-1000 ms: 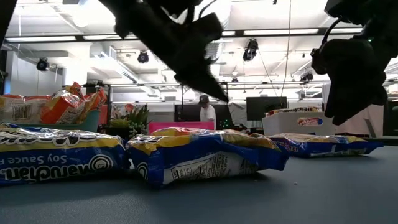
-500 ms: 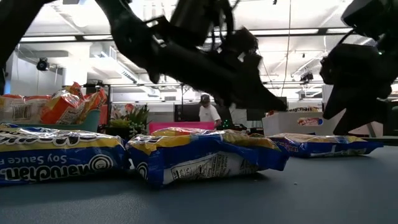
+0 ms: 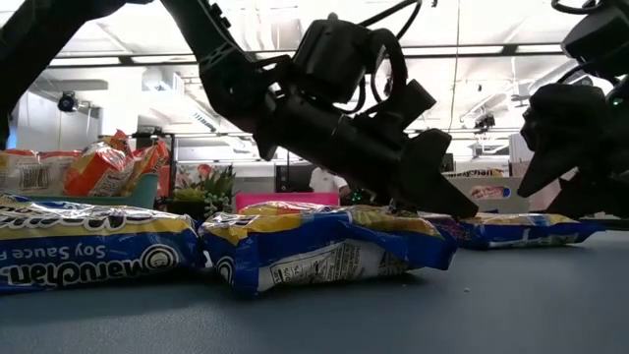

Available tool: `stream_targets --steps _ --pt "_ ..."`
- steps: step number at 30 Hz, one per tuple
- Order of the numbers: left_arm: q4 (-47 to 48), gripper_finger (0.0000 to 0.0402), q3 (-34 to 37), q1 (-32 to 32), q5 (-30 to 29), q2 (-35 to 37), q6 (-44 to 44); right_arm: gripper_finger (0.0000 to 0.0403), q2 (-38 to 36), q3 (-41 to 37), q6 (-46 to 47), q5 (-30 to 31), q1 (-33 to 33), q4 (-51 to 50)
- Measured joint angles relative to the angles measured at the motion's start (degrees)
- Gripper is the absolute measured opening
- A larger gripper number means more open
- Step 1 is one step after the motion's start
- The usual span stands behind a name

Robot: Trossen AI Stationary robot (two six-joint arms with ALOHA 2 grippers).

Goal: Sort Maruchan noodles
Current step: Put the blue noodle pack into the red bin

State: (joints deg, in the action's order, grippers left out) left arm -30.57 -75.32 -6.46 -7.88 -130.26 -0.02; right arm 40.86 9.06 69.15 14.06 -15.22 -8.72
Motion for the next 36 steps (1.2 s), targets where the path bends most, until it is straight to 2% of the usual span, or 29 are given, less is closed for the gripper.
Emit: stream_targets --steps 16,36 --pt "3.82 0.0000 0.69 0.26 -0.48 0.33 -2.75 0.0286 0.98 -1.00 1.53 2.60 0.00 5.03" --pt "5.19 0.0000 0.91 0.26 -0.66 0.26 -3.53 0.0286 12.28 -1.31 -0.14 3.01 0.00 19.25"
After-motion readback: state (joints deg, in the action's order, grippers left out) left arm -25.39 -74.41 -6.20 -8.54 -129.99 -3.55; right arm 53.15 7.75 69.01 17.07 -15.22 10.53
